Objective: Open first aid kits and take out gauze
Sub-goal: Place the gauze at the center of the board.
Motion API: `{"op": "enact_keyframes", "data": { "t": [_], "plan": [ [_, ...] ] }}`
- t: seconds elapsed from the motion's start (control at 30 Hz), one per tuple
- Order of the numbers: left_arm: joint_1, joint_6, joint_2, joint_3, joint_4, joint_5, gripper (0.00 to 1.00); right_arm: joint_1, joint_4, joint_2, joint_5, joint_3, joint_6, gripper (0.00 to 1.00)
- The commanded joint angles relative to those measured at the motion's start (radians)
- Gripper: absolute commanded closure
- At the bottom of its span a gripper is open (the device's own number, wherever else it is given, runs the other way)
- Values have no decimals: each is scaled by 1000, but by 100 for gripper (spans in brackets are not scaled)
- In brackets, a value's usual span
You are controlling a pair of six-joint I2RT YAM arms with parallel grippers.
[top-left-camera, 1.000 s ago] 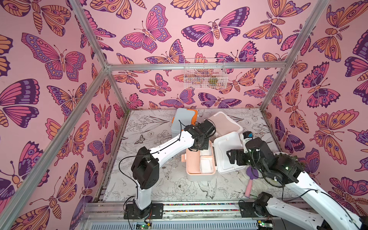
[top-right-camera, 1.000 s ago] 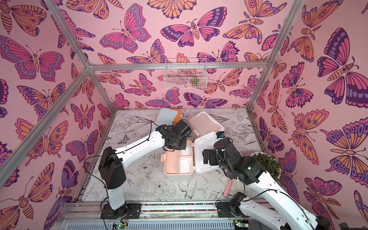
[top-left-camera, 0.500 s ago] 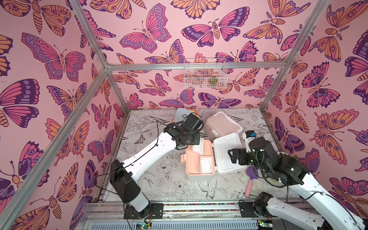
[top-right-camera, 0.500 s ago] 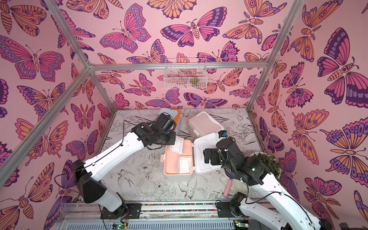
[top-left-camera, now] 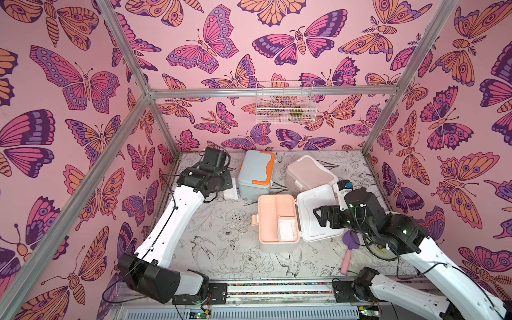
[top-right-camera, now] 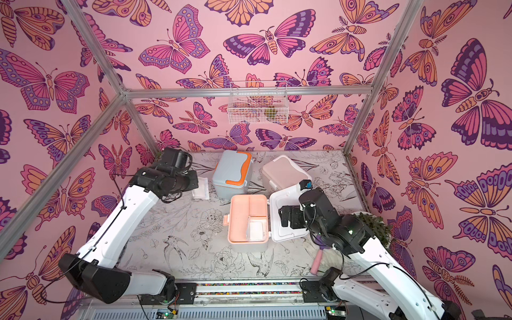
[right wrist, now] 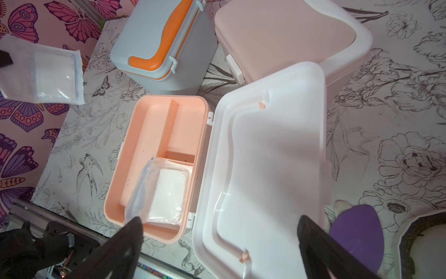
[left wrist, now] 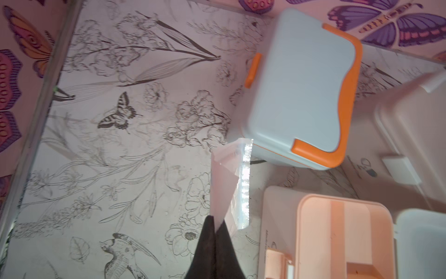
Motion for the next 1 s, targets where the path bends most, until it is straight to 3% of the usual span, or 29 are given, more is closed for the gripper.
{"op": "enact_keyframes", "data": {
  "t": [0.0,0.2,0.7,0.97],
  "plan": [
    [88,43,25,-16,-22,-32,100,-4,27,5,-64,30,-19,1],
    [209,61,169,23,6,11,100,-3,40,48,-124,58,-57,1],
    [424,232,532,335,-96,135,100,-4,70,139,-208,96,-121,1],
    [483,273,711,482,-141,210,100,-4,85,165,-219,99,-123,1]
  ]
}}
